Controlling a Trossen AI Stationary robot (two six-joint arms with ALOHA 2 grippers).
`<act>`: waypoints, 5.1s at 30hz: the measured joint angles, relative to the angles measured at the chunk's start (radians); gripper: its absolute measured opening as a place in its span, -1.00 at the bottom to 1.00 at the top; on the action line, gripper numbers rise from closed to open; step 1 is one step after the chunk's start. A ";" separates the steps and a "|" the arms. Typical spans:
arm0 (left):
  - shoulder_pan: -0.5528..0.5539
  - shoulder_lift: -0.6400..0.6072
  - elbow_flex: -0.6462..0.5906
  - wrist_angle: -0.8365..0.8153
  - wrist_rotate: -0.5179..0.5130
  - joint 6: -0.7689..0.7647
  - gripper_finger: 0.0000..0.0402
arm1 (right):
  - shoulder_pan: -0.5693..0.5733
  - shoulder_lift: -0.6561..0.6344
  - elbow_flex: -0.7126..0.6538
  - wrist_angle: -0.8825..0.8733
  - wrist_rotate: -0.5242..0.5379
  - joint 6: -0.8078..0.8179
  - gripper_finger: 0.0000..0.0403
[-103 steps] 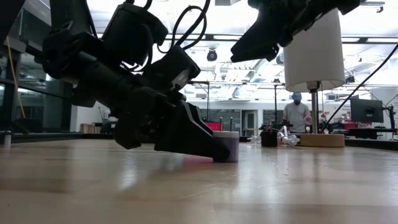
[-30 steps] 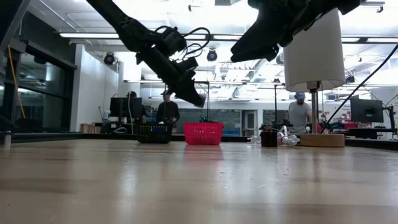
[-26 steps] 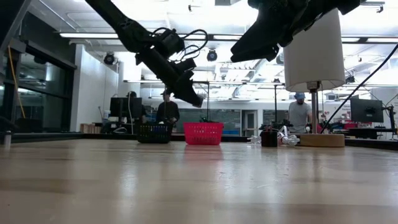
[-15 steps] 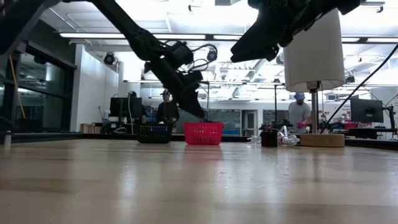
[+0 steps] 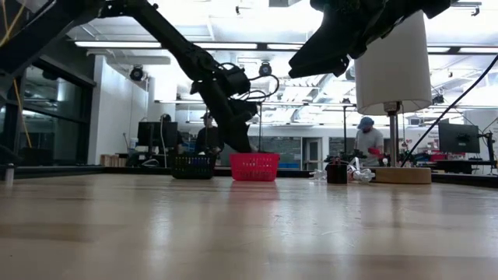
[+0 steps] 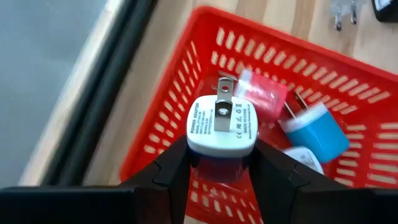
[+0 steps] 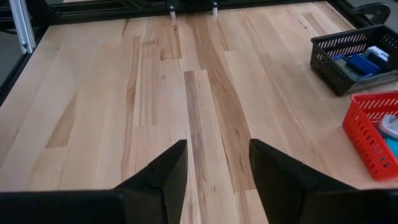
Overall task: Pick & Place Office items
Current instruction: Put the purple charger adapter into the red basket, then put the white charger adapter into the red basket
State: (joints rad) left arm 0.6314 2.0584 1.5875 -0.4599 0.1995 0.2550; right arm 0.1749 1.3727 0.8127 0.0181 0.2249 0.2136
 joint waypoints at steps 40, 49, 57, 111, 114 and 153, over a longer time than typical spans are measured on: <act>-0.013 0.000 0.000 -0.030 0.022 0.010 -0.16 | 0.000 0.000 0.000 0.000 0.000 0.000 -0.21; -0.013 0.000 -0.001 -0.030 0.022 0.009 -0.16 | 0.000 0.000 0.000 0.000 0.000 0.000 -0.21; -0.013 0.000 -0.001 -0.011 0.021 0.018 -0.16 | 0.000 0.000 0.000 0.000 0.000 0.000 -0.21; -0.365 -0.589 -0.271 -0.264 -0.060 -0.160 -0.17 | 0.000 0.000 0.000 0.000 0.000 0.000 -0.21; -0.380 -0.681 -0.393 -0.190 -0.075 -0.212 -0.17 | 0.000 0.000 0.000 0.001 0.000 0.000 -0.21; -0.409 -1.447 -1.219 0.283 -0.307 -0.387 -0.17 | 0.000 0.000 0.000 0.000 0.000 0.000 -0.21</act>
State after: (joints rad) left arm 0.2228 0.6119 0.3687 -0.1764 -0.1074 -0.1317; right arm 0.1748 1.3727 0.8131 0.0185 0.2250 0.2136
